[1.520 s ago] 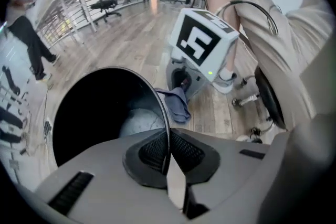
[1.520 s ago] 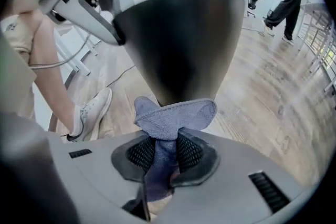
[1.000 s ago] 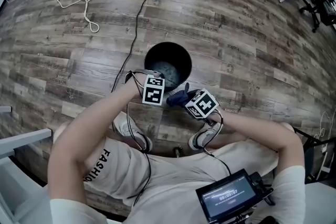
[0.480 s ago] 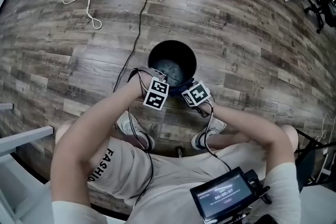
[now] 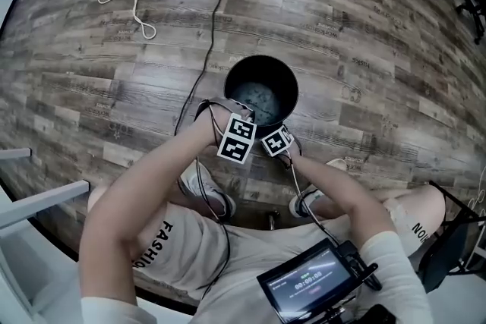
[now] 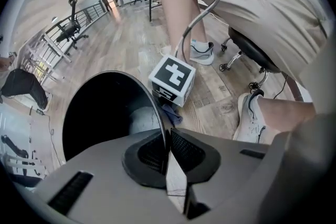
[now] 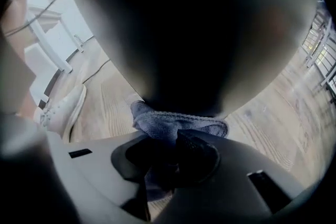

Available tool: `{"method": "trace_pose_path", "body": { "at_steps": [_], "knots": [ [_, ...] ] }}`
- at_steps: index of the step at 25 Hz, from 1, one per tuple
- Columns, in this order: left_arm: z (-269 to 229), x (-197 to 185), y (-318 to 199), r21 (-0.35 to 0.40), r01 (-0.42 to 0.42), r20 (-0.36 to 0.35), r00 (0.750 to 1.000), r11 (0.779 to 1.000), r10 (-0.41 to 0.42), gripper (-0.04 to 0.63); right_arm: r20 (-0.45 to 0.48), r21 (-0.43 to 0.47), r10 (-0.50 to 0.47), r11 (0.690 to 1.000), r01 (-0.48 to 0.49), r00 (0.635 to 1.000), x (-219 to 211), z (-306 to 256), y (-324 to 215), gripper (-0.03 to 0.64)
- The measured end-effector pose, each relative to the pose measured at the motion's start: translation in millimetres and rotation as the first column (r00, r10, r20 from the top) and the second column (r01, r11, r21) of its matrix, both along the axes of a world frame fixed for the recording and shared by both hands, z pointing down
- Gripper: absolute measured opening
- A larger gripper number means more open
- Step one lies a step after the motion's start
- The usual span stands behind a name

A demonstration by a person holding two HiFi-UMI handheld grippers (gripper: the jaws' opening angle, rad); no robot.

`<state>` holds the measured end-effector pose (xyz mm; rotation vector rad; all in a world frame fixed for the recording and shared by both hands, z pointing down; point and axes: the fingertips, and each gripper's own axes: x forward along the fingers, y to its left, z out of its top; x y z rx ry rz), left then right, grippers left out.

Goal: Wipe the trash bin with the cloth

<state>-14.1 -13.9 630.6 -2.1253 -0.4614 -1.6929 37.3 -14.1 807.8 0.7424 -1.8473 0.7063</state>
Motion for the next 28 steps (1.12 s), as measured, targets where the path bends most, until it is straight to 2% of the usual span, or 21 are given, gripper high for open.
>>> {"method": "trace_pose_path", "body": {
  "at_steps": [5,7,10,13,14,15,16,19,23,25,26,27,28],
  "knots": [
    [-1,1,-2,0.007,0.010,-0.003,1.000,1.000,-0.010,0.031,-0.004,0.039,0.045,0.998,-0.045,0.999,0,11,-4,0.075],
    [0,0,-2,0.020,0.012,-0.009,1.000,1.000,-0.012,0.032,0.012,0.000,0.060,0.998,-0.060,0.998,-1,9,-1,0.077],
    [2,0,-1,0.044,0.024,-0.013,1.000,0.999,-0.023,0.035,0.077,-0.140,0.066,0.989,-0.054,0.995,-12,-7,22,0.077],
    [3,-1,-1,0.037,0.035,0.008,0.999,0.999,-0.035,0.038,0.064,-0.130,0.018,0.991,-0.010,0.998,-10,-41,26,0.077],
    [2,-1,1,0.023,0.034,0.008,0.999,0.999,-0.034,0.051,0.068,-0.128,0.006,0.992,0.002,0.998,-10,-50,30,0.077],
    [-1,0,2,0.005,0.035,0.003,0.999,0.999,-0.035,0.125,0.079,-0.130,-0.002,0.991,0.012,0.997,-11,-60,35,0.077],
    [-5,1,3,-0.012,0.039,-0.003,0.999,0.999,-0.039,0.165,0.094,-0.132,-0.009,0.991,0.022,0.996,-13,-71,40,0.077],
    [-11,-6,-3,-0.016,0.030,0.020,0.999,0.999,-0.030,0.207,0.145,-0.119,-0.034,0.992,0.051,0.989,-17,-115,47,0.077],
    [6,-31,-18,0.050,-0.026,0.125,0.992,0.998,0.019,0.207,0.215,-0.068,-0.043,0.996,0.059,0.976,-19,-180,49,0.077],
    [10,-34,-22,0.062,-0.008,0.131,0.991,0.998,0.000,0.204,0.249,-0.045,-0.021,0.998,0.034,0.968,-20,-211,46,0.077],
    [10,-33,-24,0.069,0.008,0.128,0.992,0.998,-0.017,0.190,0.264,-0.041,-0.006,0.999,0.018,0.964,-20,-224,44,0.077],
    [10,-31,-26,0.075,0.021,0.128,0.991,0.997,-0.030,0.136,0.279,-0.045,0.013,0.999,0.000,0.960,-19,-234,42,0.077],
    [10,-30,-26,0.075,0.027,0.135,0.990,0.997,-0.038,0.108,0.291,-0.056,0.038,0.998,-0.022,0.956,-18,-241,40,0.077]
  ]
}}
